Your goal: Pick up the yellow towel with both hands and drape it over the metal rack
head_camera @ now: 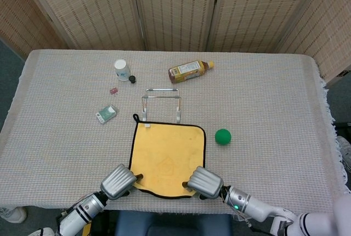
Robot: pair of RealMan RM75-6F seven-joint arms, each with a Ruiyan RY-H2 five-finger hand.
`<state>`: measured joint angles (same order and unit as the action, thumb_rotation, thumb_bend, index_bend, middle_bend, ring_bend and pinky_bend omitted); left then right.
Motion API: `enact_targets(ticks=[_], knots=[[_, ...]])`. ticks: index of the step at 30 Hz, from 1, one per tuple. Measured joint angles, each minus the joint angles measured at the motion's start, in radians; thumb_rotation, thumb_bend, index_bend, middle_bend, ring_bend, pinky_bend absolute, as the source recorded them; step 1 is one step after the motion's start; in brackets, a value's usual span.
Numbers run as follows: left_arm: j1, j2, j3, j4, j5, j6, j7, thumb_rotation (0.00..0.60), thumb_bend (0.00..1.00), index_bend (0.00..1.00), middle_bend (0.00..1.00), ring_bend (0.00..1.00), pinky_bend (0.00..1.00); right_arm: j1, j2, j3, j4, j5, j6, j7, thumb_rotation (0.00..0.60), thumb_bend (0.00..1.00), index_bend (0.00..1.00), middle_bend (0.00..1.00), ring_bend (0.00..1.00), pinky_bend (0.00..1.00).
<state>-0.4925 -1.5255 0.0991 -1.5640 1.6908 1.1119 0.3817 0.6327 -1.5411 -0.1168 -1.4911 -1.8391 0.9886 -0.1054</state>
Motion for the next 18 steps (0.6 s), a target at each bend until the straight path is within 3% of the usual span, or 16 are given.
enact_targets(ticks=[8,18], knots=[[-0.011,0.033,-0.029,-0.024,0.011,0.036,-0.08,0.6,0.45,0.62,1.0,0.89,1.0,-0.001,0.014,0.031,-0.019,0.008,0.07,0.018,0.6,0.44,0.64,0.91,1.0,1.0],[-0.08,0.14,-0.157,-0.09,-0.012,0.057,-0.206,0.6,0.45,0.62,1.0,0.89,1.0,0.012,0.073,0.137,-0.08,0.051,0.156,0.046,0.6,0.44,0.65,0.92,1.0,1.0]])
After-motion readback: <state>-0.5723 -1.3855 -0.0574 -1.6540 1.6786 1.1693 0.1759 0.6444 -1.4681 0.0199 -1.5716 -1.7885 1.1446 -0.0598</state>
